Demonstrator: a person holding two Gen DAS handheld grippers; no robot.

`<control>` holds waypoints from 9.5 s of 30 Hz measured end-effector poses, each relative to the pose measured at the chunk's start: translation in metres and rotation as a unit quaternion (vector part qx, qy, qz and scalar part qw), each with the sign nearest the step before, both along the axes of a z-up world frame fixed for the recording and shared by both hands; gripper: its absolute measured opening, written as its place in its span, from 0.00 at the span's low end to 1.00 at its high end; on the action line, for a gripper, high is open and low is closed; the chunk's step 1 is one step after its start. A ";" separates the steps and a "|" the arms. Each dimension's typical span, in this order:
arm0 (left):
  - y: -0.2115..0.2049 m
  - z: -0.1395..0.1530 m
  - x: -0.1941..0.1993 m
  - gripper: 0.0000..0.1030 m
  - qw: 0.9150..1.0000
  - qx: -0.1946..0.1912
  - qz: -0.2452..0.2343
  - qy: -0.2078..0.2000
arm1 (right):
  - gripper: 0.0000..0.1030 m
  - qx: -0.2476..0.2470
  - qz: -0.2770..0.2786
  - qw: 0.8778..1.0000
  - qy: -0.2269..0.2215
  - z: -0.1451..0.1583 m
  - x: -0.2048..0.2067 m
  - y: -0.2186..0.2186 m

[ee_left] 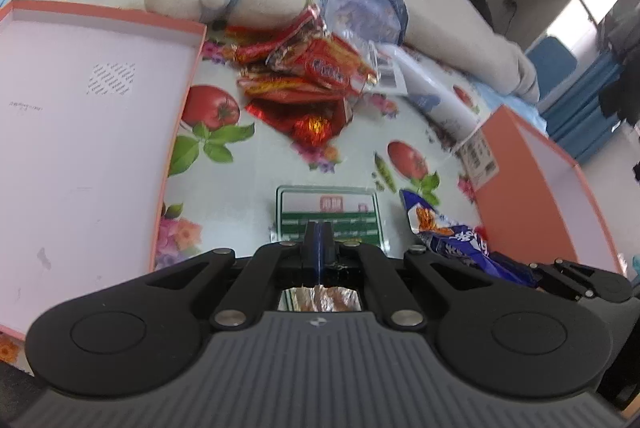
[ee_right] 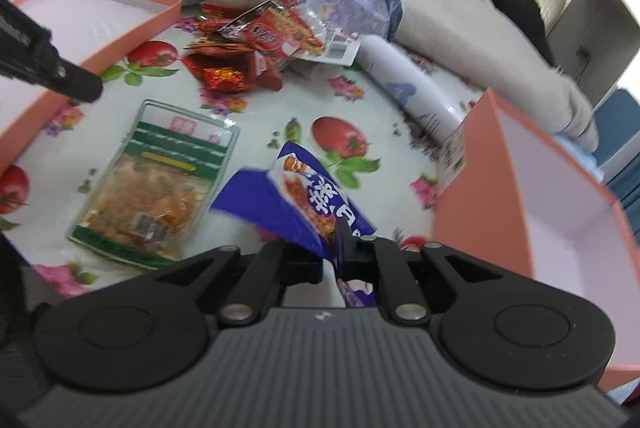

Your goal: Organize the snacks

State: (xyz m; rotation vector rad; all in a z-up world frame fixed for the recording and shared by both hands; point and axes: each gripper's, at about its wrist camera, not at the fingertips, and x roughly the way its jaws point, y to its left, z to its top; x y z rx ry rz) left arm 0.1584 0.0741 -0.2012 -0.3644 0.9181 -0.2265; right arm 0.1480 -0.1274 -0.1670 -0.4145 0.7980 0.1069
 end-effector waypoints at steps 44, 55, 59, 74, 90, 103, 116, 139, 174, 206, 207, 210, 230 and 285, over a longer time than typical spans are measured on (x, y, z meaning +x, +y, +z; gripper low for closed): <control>-0.014 -0.021 -0.006 0.76 0.996 0.041 0.028 0.073 | 0.76 0.237 -0.133 0.959 0.079 -0.044 0.053 -0.028; -0.041 -0.028 0.001 0.85 0.995 0.071 -0.016 0.073 | 0.41 0.211 -0.108 0.969 0.066 -0.027 0.050 -0.051; -0.058 -0.033 0.007 0.88 0.992 0.094 -0.053 0.064 | 0.40 0.198 -0.102 0.973 0.063 -0.023 0.041 -0.056; -0.096 -0.054 0.013 0.85 0.972 0.187 -0.128 0.060 | 0.39 0.201 -0.097 0.972 0.066 -0.031 0.033 -0.069; -0.087 -0.038 0.004 0.35 0.985 0.139 -0.093 0.041 | 0.37 0.183 -0.083 0.977 0.068 -0.017 0.029 -0.065; -0.082 -0.002 0.005 0.14 0.994 0.094 -0.055 0.030 | 0.33 0.180 -0.079 0.978 0.069 0.011 0.021 -0.065; -0.096 0.032 0.010 0.01 0.996 0.075 -0.049 -0.001 | 0.32 0.185 -0.071 0.979 0.047 0.050 0.017 -0.075; -0.118 -0.011 0.025 0.78 0.990 0.093 -0.099 0.035 | 0.22 0.174 -0.058 0.980 0.074 0.029 0.000 -0.076; -0.160 -0.050 0.015 0.62 0.959 0.179 -0.221 0.001 | 0.23 0.192 -0.083 0.975 0.072 -0.009 -0.020 -0.082; -0.101 -0.035 0.013 0.02 0.988 0.090 -0.123 0.014 | 0.42 0.206 -0.113 0.969 0.073 -0.023 -0.002 -0.071; -0.100 -0.035 0.013 0.01 0.989 0.087 -0.121 0.015 | 0.42 0.204 -0.110 0.970 0.071 -0.021 -0.002 -0.071; -0.097 -0.030 0.011 0.00 0.990 0.081 -0.115 0.012 | 0.42 0.205 -0.107 0.970 0.068 -0.016 -0.003 -0.071; -0.114 -0.030 0.026 0.92 0.956 0.173 -0.236 -0.014 | 0.42 0.207 -0.107 0.969 0.083 -0.020 -0.008 -0.077; -0.126 0.131 0.040 0.18 0.992 0.058 -0.060 -0.097 | 0.41 0.252 -0.061 0.966 -0.012 0.129 0.023 -0.112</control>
